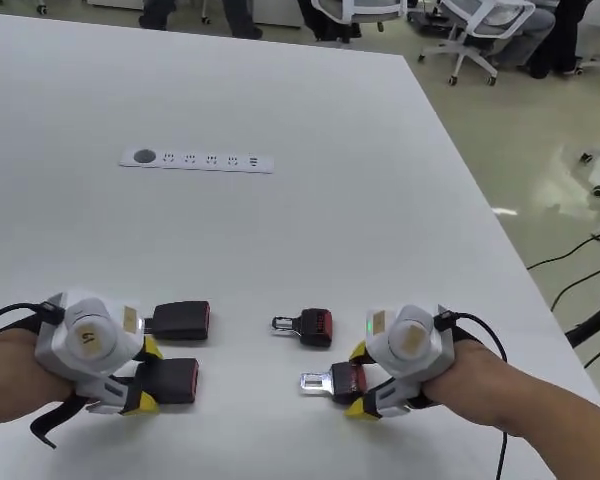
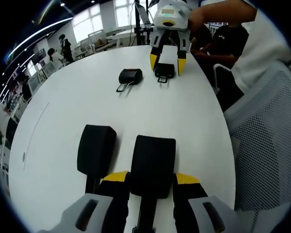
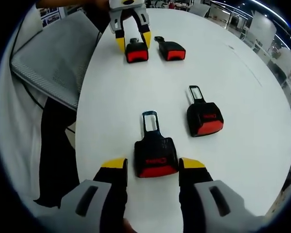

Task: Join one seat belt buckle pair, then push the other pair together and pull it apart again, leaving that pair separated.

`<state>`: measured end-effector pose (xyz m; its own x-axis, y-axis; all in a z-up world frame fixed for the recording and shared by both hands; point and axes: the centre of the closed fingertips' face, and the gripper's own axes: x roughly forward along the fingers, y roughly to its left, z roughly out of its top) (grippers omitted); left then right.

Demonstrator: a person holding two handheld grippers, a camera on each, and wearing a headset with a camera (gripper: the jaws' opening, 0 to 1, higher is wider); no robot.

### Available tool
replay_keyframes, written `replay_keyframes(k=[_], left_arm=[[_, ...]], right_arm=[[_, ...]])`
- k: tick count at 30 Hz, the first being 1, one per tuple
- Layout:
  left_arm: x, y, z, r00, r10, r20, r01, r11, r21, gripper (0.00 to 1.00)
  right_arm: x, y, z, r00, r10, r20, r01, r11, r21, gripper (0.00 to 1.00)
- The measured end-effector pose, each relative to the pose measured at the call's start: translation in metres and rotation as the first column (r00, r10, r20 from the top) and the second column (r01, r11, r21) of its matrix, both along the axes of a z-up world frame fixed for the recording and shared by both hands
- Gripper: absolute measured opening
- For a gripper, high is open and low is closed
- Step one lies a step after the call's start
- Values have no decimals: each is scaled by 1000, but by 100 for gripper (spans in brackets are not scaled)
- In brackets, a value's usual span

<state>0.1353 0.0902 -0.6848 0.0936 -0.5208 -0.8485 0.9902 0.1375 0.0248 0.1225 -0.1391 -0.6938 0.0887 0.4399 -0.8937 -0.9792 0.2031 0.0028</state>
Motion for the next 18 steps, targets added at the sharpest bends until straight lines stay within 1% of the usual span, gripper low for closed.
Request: replay_keyframes(k=[2,8,12,16,18], left_arm=[[0,-1,-1,1000,-8,2,8,1000,7,35],[0,-2,0,1000,-27,-6,28,1000,9,35],[-1,-3,0,999,-38,-5,38,999,14,35],[0,-2,-1,1000,-10,-14,10,1000,14,35],[1,-2,-1,1000,-1,-14,1,1000,11,34]], right_arm=[[-1,-1,0,1000,8,-6,-8,1000,-2,38],[2,1,0,1000,30,-5,-30,1000,2,34],[3,1,1,999,54,-7,-54,999,-5,33],[3,1,0,998,64,-8,-64,998,2,33],[4,1,0,998,65,-9,-65,998,0,33]])
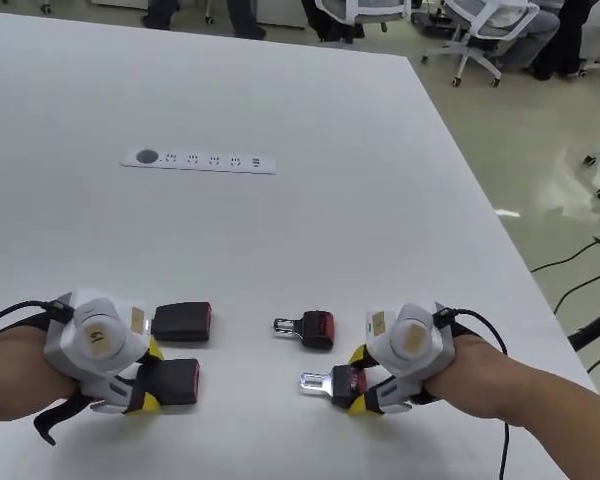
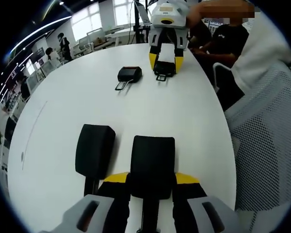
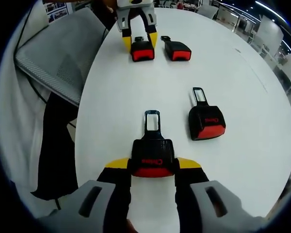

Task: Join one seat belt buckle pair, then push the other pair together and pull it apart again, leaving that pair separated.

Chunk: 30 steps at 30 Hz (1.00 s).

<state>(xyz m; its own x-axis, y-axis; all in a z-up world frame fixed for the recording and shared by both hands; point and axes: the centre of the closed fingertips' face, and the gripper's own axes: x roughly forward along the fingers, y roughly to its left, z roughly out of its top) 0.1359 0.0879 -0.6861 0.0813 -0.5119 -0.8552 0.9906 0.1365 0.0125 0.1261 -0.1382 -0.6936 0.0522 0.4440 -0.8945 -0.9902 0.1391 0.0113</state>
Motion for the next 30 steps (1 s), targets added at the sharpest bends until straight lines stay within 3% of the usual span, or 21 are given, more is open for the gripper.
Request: replay_keyframes(k=[9,19,30], left_arm=[[-1,0,0,1000,21,-7,-21,1000,-6,34],[-1,1,-2,1000,18,-19,-18,1000,19,34],[1,2,-3,1000,19,-19,-19,999,31,34]], right_arm=[[0,1,1,1000,3,1,-3,1000,-23,33],[-2,13,0,1000,-3,3,3,1000,-8,33],[-1,14,1,1000,-14,2,14,1000,5,33]])
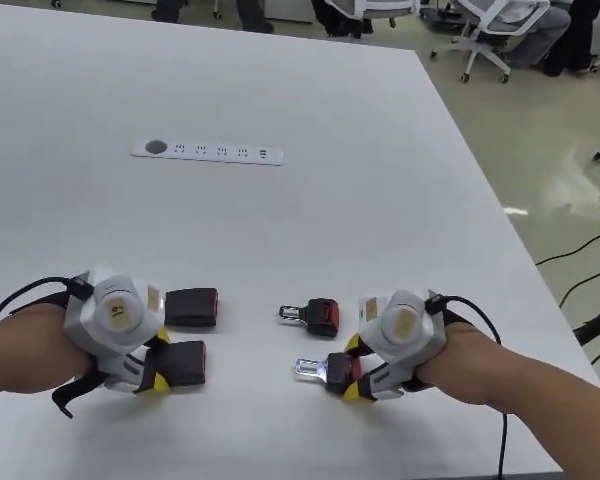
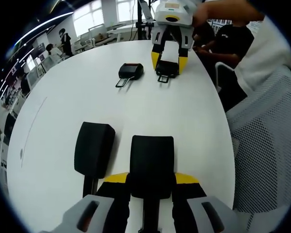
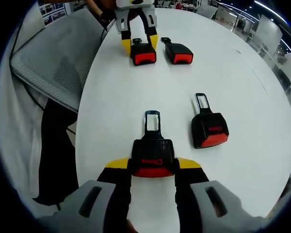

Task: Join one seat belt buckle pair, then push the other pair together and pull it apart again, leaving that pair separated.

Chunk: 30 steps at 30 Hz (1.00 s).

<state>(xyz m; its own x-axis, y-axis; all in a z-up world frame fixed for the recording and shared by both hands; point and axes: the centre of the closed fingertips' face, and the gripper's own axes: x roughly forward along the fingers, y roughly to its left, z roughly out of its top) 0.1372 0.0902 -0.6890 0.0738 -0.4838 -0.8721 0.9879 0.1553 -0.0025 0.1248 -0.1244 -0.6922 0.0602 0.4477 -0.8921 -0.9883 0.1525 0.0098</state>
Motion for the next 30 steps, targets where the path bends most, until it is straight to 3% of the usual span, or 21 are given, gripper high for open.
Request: replay_keyframes(k=[10,30], left_arm=[[2,0,0,1000,-4,-1,4,1000,1,34],[-1,-3,4,999,-40,1,40,999,2,34]], right_arm=[[5,18,3,1000,15,4,-15,1000,13,33],[2,84,3,995,104,5,-104,993,48,33]])
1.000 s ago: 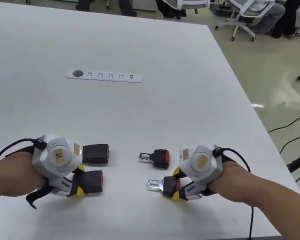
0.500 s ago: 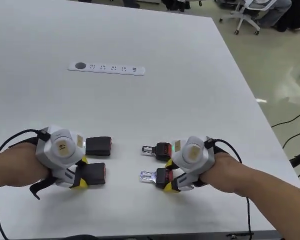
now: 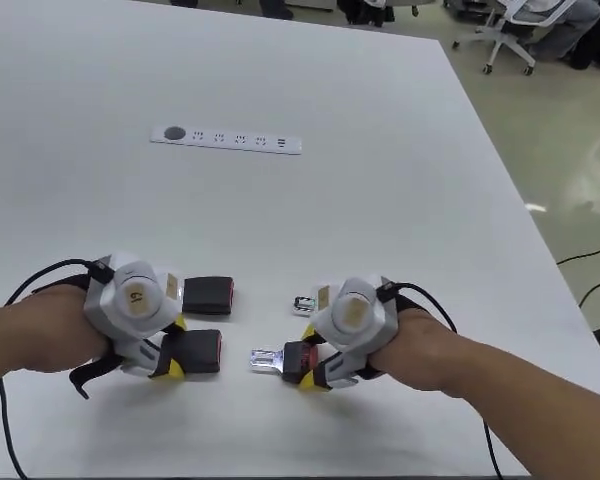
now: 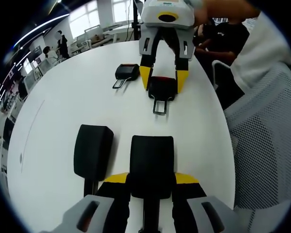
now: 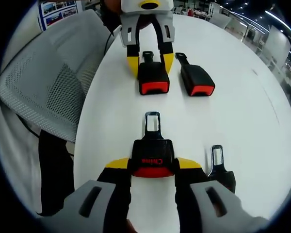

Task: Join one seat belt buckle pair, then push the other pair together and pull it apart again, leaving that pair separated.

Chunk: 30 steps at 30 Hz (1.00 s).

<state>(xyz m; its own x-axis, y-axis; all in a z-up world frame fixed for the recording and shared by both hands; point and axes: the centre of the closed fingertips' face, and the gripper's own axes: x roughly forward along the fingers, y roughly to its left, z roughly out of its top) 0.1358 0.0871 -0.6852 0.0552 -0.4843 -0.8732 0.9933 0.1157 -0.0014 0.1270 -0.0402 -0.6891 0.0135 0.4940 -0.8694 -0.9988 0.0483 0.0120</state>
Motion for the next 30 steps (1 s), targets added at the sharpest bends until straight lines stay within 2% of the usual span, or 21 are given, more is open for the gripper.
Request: replay_keyframes(k=[8,12,21,30], left_arm=[[-3,-3,3,1000,-10,1,10,1000,-3,34],[-4,-4,4,1000,-16,0,16,1000,3,33],[-2,-2,0,1000,-25,-1,25,999,20,33],[-1,-1,-2,1000,-21,-2,21,999,31,33]], right_arm=[[-1,27,-1,1000,27,9,-27,1000,-4,33],[0,35,0,1000,17,10,-17,1000,-2,33],[2,35,1,1000,8,15,-8,1000,-15,33],[1,38,3,999,23,29,-23,1000,-2,33]])
